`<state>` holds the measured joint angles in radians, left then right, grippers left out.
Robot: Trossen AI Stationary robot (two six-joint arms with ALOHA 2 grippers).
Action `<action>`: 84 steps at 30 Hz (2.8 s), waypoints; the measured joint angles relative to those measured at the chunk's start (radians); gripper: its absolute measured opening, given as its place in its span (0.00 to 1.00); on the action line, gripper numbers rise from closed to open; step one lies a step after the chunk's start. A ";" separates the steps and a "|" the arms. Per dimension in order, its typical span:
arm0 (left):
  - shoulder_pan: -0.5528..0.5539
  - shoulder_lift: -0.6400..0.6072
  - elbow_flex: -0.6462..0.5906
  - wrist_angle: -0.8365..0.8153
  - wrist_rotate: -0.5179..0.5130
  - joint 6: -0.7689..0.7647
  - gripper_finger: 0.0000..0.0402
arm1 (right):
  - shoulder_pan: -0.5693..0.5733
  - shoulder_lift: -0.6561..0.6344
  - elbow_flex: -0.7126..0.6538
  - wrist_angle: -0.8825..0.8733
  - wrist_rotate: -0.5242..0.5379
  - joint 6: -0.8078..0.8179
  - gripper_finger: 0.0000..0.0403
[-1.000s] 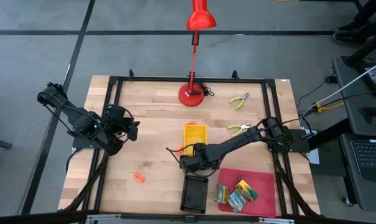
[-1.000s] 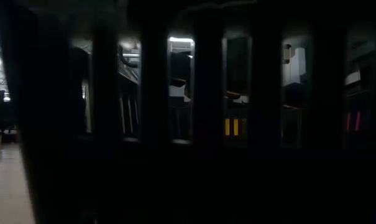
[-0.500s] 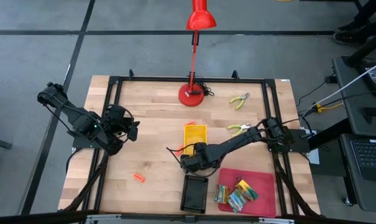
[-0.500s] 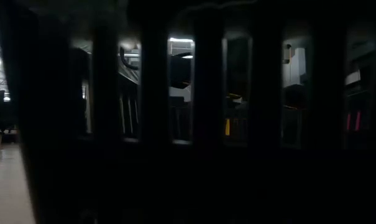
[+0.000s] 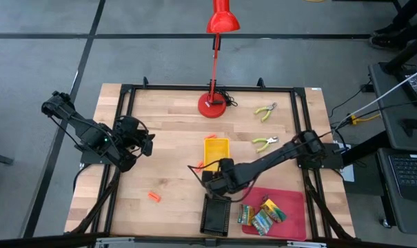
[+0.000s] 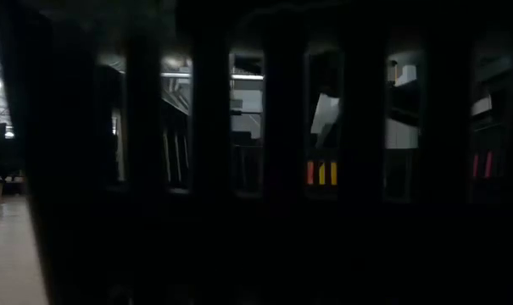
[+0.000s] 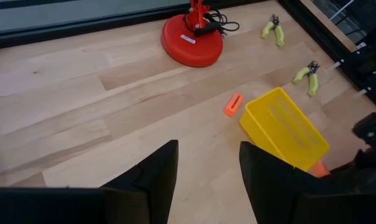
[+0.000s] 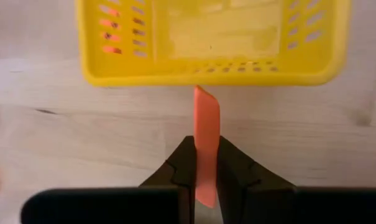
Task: Pick & Place School Supplies
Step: Put the orange eraser into the yellow bin
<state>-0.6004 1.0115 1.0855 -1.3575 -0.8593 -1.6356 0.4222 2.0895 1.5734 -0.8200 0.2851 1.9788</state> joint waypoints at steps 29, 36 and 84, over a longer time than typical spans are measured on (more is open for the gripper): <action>0.000 0.000 0.000 0.007 -0.023 -0.001 0.42 | -0.186 -0.033 0.132 -0.249 0.042 -0.320 0.09; 0.000 0.000 0.000 0.008 -0.038 0.000 0.42 | -0.207 -0.030 0.065 -0.238 0.008 -0.324 0.09; 1.040 0.520 -0.001 0.808 1.197 1.099 0.01 | 0.150 -0.365 0.057 -0.511 0.385 -0.045 0.36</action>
<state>0.4392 1.5314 1.0843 -0.5490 0.3377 -0.5365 0.5721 1.7248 1.6302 -1.3306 0.6698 1.9335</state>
